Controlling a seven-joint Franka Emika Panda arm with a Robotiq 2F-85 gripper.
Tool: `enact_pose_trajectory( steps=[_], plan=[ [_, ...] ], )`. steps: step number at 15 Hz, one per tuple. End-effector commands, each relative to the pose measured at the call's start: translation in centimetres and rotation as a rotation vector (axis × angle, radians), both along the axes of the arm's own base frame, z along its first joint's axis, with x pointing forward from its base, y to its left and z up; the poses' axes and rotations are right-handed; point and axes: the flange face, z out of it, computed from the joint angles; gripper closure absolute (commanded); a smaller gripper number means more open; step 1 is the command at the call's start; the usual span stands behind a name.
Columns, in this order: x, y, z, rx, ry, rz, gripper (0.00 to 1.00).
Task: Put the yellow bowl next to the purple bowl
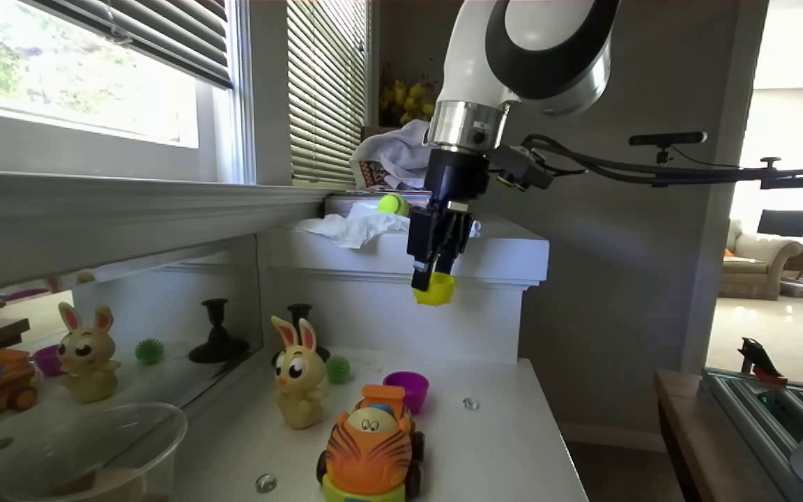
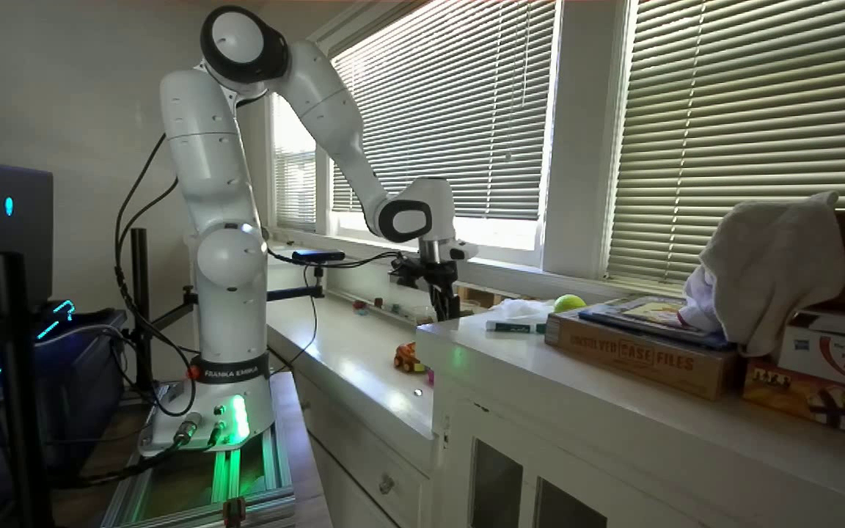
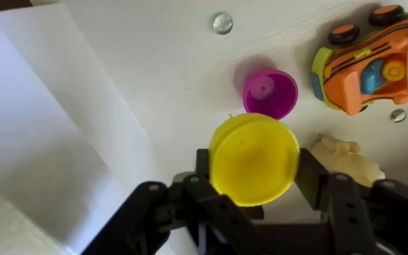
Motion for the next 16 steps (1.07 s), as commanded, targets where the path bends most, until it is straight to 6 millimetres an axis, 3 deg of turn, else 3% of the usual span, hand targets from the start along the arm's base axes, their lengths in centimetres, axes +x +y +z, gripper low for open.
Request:
enact_pose_trajectory(
  steps=[1, 16],
  plan=[
    [0.6, 0.4, -1.9, 0.0, 0.038, -0.145, 0.64],
    [0.9, -2.9, -8.0, 0.05, 0.087, -0.61, 0.64]
  ],
)
